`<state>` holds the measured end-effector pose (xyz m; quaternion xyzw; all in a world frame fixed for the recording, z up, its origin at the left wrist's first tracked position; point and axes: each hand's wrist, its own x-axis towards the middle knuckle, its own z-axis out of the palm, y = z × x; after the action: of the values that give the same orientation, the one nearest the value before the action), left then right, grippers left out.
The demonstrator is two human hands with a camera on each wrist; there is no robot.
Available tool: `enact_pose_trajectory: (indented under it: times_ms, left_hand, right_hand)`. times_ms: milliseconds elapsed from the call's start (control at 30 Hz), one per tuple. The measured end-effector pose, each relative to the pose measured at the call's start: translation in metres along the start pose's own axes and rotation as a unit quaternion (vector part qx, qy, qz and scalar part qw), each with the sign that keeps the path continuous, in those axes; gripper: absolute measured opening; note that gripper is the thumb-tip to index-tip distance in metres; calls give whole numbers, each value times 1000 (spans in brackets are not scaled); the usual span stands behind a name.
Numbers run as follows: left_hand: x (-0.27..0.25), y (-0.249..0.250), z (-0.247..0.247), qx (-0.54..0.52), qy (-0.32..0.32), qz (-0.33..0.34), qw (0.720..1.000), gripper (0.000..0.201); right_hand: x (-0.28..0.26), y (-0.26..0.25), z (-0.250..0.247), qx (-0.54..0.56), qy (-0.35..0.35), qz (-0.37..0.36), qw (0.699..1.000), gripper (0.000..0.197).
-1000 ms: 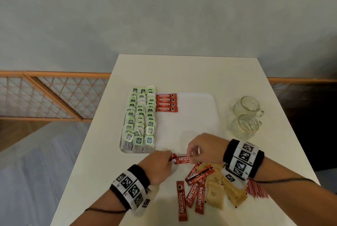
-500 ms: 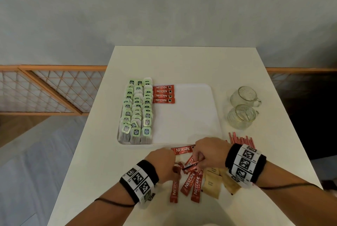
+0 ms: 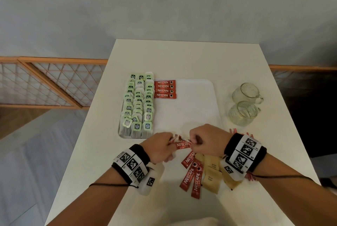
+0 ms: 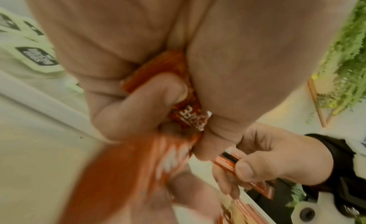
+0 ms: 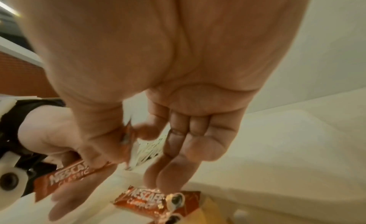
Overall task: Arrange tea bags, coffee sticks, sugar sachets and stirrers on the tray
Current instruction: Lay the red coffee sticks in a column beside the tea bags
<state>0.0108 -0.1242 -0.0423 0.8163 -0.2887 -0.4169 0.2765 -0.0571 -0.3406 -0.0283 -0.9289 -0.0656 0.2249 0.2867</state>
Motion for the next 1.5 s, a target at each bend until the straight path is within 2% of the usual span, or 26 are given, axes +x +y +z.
enact_pose_trajectory:
  times_ms: [167,233,333,500,600,733,900,1100,1200,1267,1500]
  left_hand:
    - [10,-5,-8,-111,145,-28,983,23]
    - [10,-3,-12,-165,176,-31,970,36]
    - [5,-1,-16,-237,171,-30,956,47]
    - [2,-9,-20,-240,203,-3,949,29]
    - [1,-17,-23,-267,219,-5,938,23]
    - [-1,-22,-27,-290,235,2,928,19]
    - [0,-26,-32,-298,243,4,923,20]
    - [-1,-29,-41,-281,251,-35,926,21]
    - [1,-33,-47,-300,252,-48,919,12]
    - [2,-35,-49,-317,247,-53,914,16]
    - [2,-34,-52,-334,229,-54,913,20]
  right_hand:
    - [9,-5,-2,75,59,3,995,16]
    - [12,-8,-2,99,73,2,992,16]
    - [15,-13,-3,111,75,-2,991,15]
    - [20,-15,0,126,79,-6,989,12]
    - [23,-14,1,159,108,2,981,12]
    - [32,-8,3,205,159,43,965,11]
    - [42,-3,3,265,174,62,946,7]
    - [55,1,-2,269,192,89,940,14]
    - [68,5,-11,287,228,121,923,17]
    - [80,7,-16,304,245,142,909,19]
    - [129,10,-15,313,224,212,898,21]
